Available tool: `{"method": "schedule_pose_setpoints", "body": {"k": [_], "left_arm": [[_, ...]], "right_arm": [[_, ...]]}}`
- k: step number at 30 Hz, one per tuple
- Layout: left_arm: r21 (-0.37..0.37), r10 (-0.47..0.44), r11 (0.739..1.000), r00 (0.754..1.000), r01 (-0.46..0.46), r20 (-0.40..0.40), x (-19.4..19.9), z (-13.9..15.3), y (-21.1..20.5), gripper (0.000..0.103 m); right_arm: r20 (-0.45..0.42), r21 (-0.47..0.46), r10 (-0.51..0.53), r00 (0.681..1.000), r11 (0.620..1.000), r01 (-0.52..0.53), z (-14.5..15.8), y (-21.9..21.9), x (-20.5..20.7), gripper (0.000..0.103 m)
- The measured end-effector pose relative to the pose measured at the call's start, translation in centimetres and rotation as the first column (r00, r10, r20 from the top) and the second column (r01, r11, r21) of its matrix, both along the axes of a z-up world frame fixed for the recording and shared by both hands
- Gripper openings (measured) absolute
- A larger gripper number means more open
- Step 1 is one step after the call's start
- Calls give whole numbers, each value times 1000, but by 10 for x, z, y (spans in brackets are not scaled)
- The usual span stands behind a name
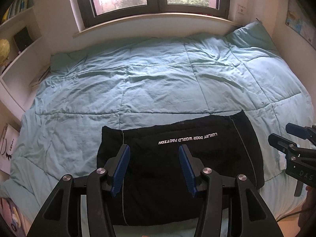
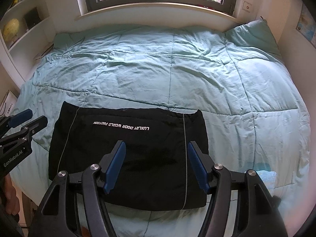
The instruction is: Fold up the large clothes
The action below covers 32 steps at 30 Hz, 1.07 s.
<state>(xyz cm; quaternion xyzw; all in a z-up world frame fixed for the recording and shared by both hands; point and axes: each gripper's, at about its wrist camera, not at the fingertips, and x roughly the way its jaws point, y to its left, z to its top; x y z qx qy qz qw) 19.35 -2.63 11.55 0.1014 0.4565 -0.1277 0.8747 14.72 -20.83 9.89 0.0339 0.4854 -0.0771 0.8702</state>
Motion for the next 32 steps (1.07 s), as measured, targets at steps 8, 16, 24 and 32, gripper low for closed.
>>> {"method": "schedule_pose_setpoints", "body": {"k": [8,16,24,32], "left_arm": [[6,4,1000,1000,-4,0,-2,-2,1,53],[26,0,1000,1000,0,-1,-3,-4,-1,55],[31,-6,1000,1000,6,-7,-2,-5,-1,57],[45,-16,999,999,14,52,-4,-3,-2,58]], "right_arm": [[-8,0,5,1000,1000,-5,-5,3,-2,68],[-18,-5,4,1000,1000,-4,-7,-2,-4,68],[-24,5,6,1000,1000,-6,-11,-6,-5,68],[-40,10,3,999,1000,-2,-17,-7,-4,68]]}}
